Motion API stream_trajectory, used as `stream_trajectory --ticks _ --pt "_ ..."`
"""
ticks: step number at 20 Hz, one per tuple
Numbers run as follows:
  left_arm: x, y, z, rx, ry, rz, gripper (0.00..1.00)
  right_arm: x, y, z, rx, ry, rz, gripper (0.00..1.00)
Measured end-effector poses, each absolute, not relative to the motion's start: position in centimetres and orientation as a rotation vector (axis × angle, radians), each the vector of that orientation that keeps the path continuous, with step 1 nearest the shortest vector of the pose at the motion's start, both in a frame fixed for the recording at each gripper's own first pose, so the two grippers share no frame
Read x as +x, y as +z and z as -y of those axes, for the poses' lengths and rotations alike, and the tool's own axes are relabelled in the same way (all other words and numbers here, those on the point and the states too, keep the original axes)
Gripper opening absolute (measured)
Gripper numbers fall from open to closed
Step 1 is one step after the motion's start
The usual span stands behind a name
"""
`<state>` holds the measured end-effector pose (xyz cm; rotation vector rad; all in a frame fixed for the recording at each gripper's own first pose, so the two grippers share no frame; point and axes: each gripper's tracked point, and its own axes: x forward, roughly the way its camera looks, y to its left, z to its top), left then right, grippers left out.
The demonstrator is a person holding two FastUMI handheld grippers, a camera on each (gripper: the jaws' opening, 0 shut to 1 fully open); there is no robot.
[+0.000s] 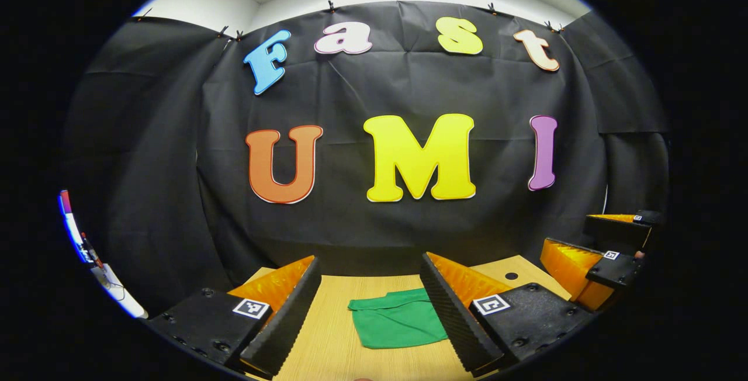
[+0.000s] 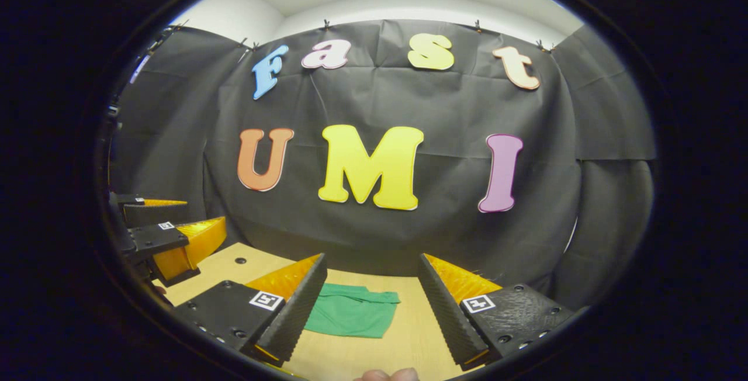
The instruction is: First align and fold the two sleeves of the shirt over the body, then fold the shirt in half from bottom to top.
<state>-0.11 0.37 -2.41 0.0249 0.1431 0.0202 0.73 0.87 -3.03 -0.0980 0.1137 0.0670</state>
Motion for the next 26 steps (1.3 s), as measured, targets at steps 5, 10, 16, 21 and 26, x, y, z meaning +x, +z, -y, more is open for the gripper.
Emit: stream_trajectory --ticks 5,10,16,21,26 --pt "0.6 -2.4 -0.2 0.024 0.019 -0.144 1.00 1.3 -2.9 -0.3 -0.100 0.054 -0.111 0.97" --pt "1.3 -2.8 0.1 0.022 0.017 -0.153 1.00 2.0 -2.8 -0.7 -0.100 0.063 -0.106 0.95" --pt "2.0 -3.4 0.1 0.015 0.031 -0.170 1.00 2.5 -2.7 -0.9 -0.093 0.074 -0.091 0.95" --pt "2.4 -3.2 0.1 0.027 0.039 -0.155 1.00 3.2 -2.5 -0.6 -0.093 0.050 -0.084 0.95" --pt "2.8 -2.9 0.5 0.038 0.033 -0.141 1.00 3.5 -2.9 -0.8 -0.098 0.054 -0.093 0.95"
